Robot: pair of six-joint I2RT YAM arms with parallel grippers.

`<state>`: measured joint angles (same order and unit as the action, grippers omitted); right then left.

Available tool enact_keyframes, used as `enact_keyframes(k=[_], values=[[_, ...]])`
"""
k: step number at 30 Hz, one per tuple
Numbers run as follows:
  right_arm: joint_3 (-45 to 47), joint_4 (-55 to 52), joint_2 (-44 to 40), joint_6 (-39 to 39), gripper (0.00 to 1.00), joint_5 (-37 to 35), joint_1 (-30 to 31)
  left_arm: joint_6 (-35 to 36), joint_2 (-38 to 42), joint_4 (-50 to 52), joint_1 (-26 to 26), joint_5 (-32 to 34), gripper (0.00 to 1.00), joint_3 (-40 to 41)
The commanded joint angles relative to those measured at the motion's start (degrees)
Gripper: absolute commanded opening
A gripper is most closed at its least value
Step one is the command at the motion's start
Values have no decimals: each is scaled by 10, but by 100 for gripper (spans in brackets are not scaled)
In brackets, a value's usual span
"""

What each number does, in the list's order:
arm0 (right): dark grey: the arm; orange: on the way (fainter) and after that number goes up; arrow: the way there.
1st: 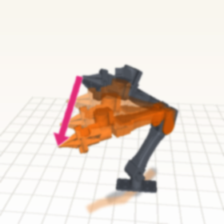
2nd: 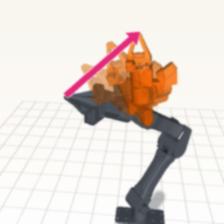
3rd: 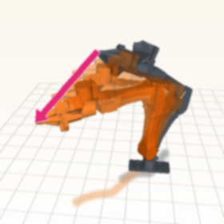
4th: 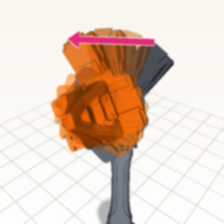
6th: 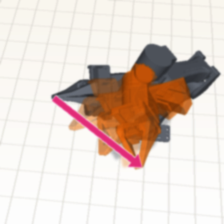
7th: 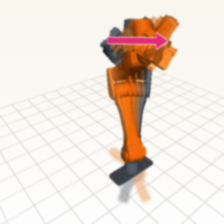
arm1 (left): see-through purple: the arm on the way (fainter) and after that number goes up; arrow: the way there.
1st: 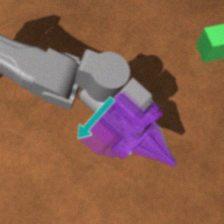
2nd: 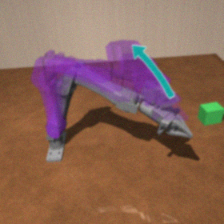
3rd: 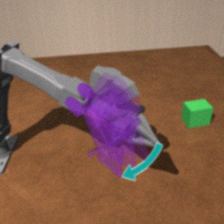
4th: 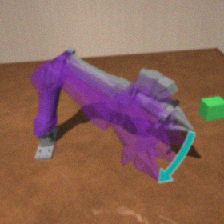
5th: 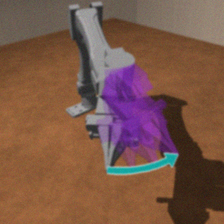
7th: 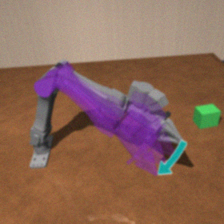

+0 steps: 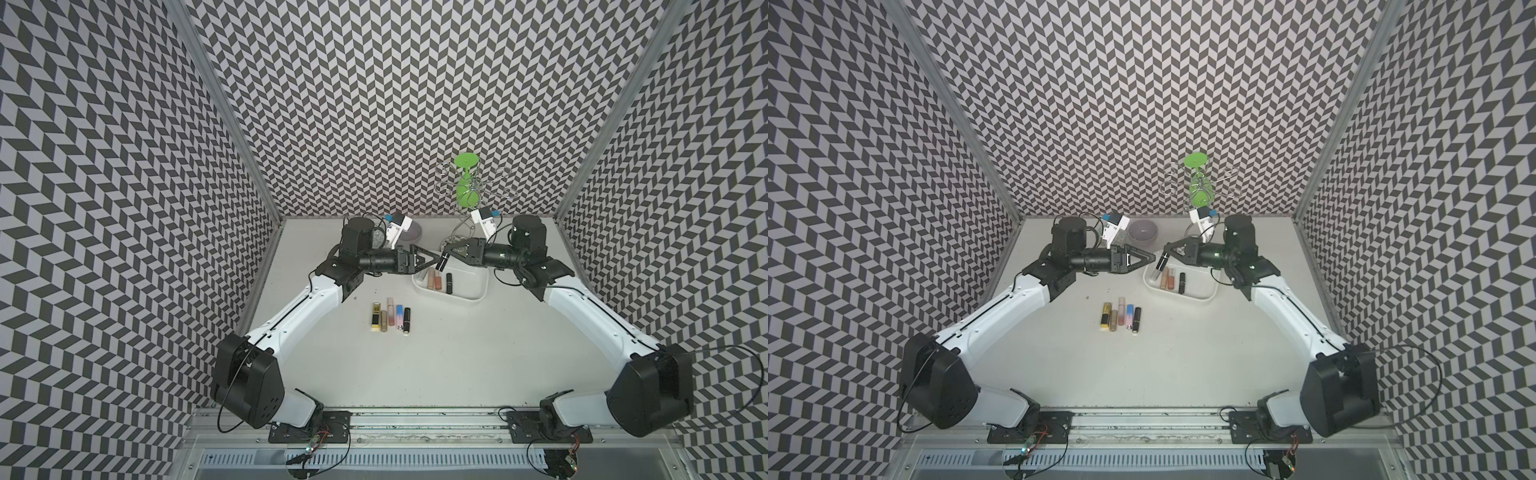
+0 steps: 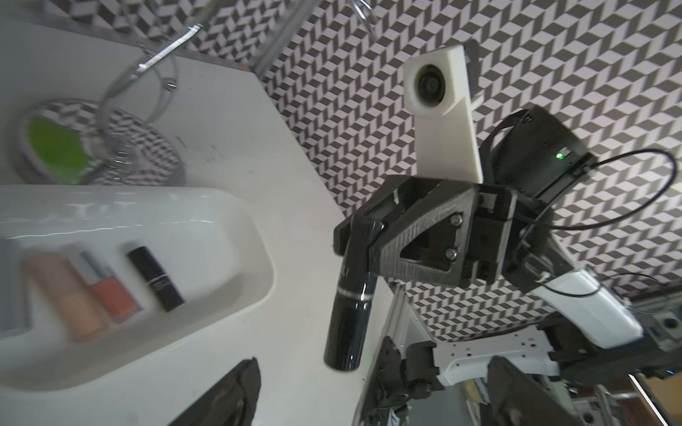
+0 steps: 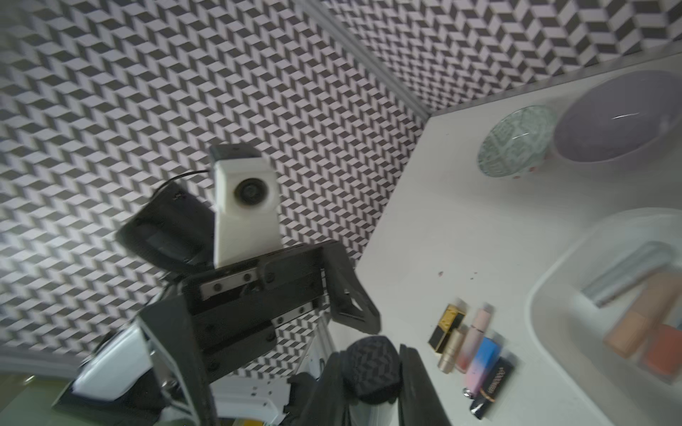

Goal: Put the lipstick into the storage box
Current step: Place the lipstick in the storage box.

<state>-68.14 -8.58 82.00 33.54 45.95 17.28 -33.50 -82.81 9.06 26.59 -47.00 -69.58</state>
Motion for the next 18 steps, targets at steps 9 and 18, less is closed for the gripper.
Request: enact_keyframes(k=[9, 18], values=[[-128, -216, 177, -112, 7, -178, -30, 151, 52, 239, -12, 273, 99, 24], [-165, -242, 265, -141, 6, -273, -30, 174, 59, 266, -26, 313, 99, 70]])
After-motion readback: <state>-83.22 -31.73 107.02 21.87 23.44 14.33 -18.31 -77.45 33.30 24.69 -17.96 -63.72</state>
